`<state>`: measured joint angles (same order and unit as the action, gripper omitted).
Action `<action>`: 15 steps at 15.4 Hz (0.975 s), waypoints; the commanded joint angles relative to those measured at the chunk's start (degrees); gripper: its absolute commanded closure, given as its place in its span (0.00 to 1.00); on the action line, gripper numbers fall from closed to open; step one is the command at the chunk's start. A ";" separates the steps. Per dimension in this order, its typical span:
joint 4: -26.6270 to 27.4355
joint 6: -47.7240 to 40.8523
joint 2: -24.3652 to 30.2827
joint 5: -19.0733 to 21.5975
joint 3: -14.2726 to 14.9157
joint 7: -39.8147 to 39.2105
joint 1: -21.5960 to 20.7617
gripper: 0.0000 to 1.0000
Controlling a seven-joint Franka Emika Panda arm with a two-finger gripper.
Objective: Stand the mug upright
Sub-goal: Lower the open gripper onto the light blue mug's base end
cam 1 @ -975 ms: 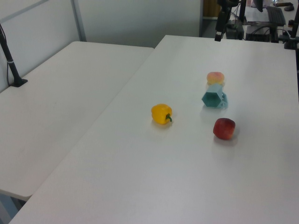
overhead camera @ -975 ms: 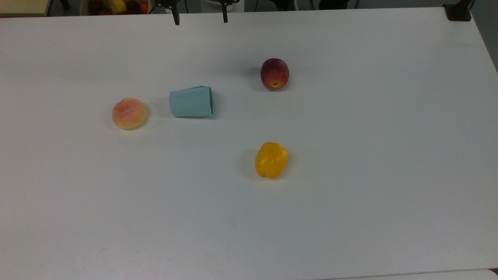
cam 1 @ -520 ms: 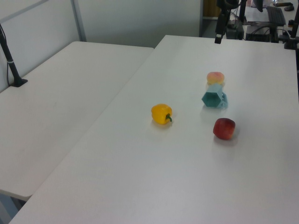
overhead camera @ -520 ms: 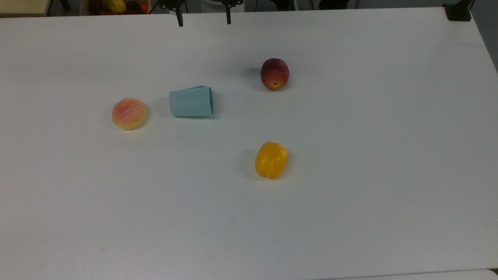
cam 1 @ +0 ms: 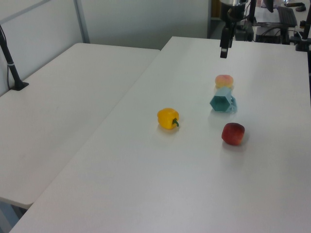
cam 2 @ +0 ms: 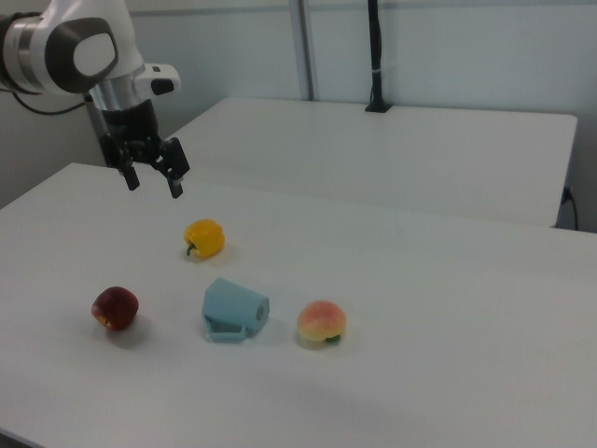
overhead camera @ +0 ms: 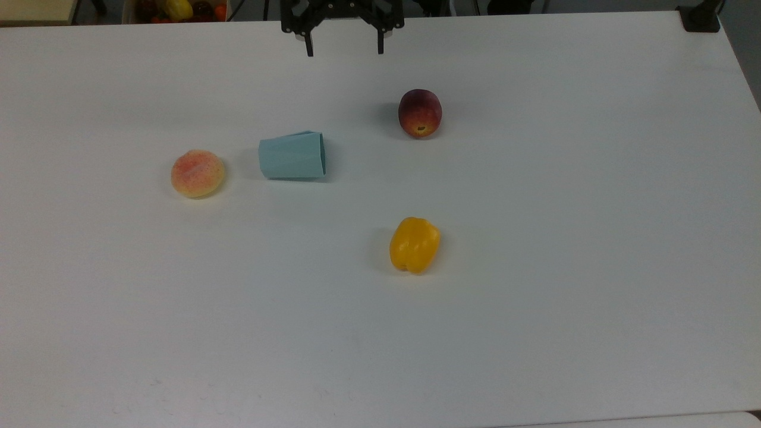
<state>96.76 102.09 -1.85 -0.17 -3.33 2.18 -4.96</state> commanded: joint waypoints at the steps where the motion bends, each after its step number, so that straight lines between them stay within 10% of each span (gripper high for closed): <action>1: 2.20 2.14 -0.60 -4.39 -0.09 2.13 -2.33 0.00; 15: 9.24 12.26 -9.39 -26.18 -2.29 20.57 -4.35 0.00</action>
<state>105.31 112.55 -9.73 -20.33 -5.74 15.72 -7.94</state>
